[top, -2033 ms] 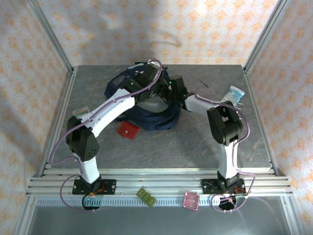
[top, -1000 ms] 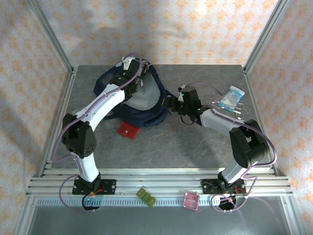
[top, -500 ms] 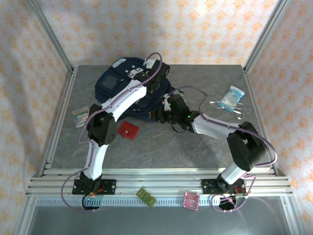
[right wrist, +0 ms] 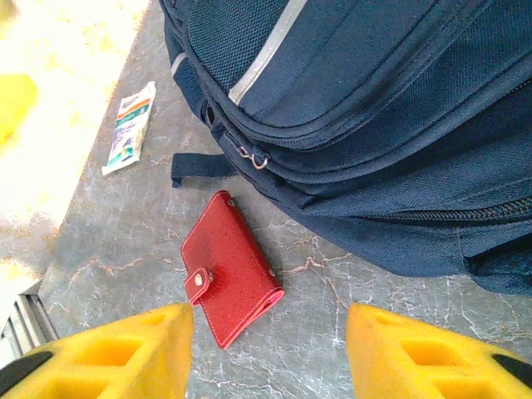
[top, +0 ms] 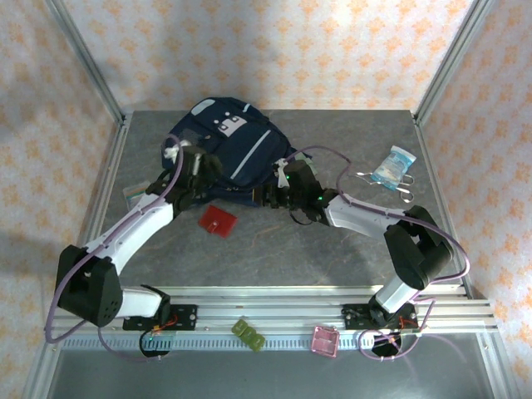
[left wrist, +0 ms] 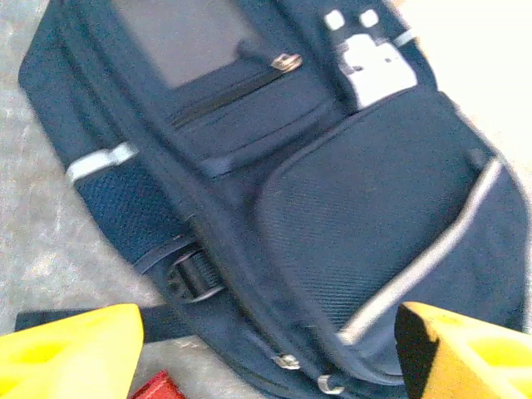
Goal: Pack the student bag
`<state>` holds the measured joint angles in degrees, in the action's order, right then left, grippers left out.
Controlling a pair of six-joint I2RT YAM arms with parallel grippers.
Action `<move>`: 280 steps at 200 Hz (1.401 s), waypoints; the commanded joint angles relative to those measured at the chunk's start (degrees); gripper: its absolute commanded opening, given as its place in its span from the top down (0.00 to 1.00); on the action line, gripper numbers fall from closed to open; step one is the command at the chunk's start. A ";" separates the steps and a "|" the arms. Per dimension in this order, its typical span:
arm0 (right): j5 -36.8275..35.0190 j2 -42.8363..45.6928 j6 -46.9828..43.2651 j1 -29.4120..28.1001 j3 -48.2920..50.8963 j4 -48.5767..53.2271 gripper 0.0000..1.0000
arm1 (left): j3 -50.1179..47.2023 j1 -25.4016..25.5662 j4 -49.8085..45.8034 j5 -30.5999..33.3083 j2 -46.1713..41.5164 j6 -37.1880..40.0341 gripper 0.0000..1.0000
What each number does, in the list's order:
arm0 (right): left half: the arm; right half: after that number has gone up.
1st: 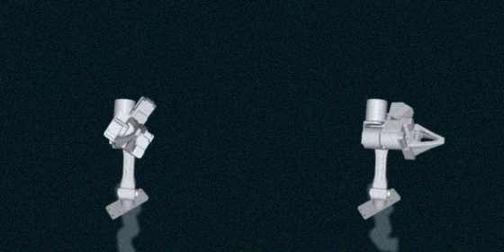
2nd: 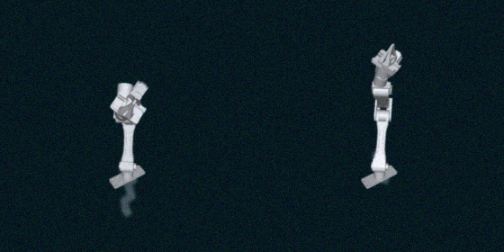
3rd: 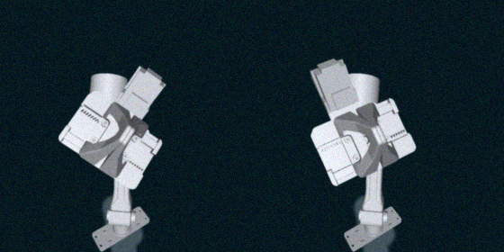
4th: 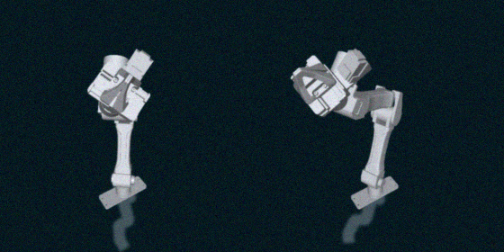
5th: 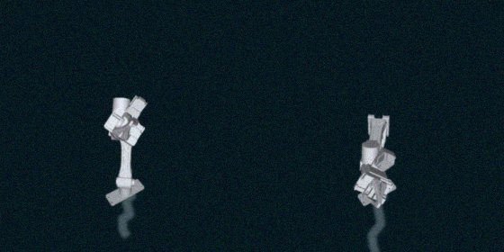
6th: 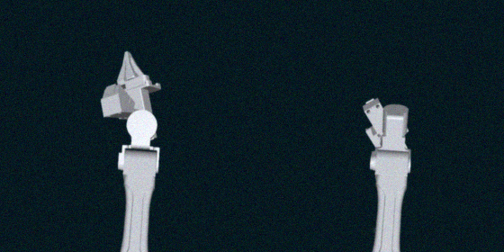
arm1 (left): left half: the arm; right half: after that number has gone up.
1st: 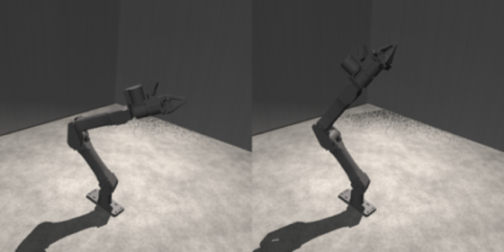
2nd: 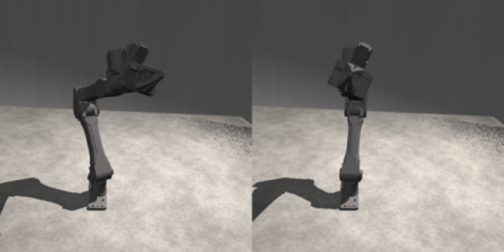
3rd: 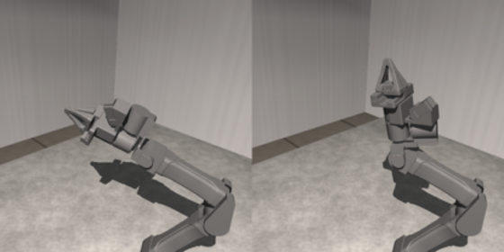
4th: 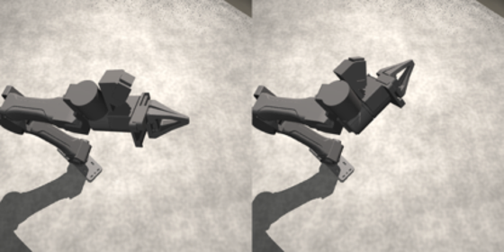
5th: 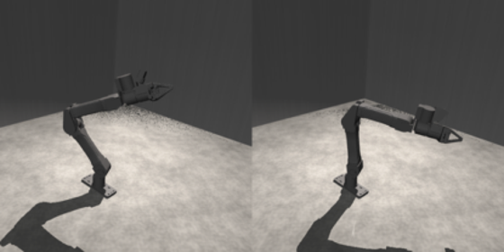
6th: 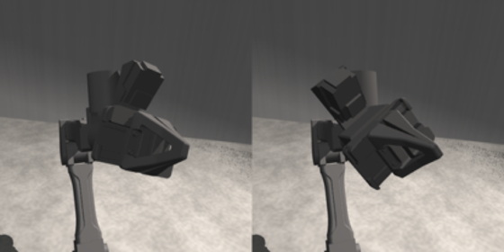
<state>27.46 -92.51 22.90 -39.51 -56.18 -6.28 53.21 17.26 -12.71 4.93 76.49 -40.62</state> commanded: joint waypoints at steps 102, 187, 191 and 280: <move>-1.57 4.12 1.60 -0.22 3.93 -2.94 0.49 | -8.28 -6.20 26.95 -11.89 12.82 -10.56 0.42; -1.36 4.16 1.91 -0.22 4.28 -3.46 0.49 | -8.17 -9.07 41.86 -14.34 20.64 -15.36 0.38; -1.36 4.17 1.95 -0.22 4.37 -3.47 0.49 | -7.61 -9.19 42.05 -14.91 21.30 -15.52 0.39; -1.84 2.11 1.53 -1.01 3.20 -2.37 0.49 | -6.96 -9.57 42.75 -21.02 17.45 -20.63 1.00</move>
<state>27.03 -90.04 24.84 -39.57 -51.94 -8.80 46.17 7.73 28.23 -13.30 100.03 -58.65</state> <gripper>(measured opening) 0.508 0.050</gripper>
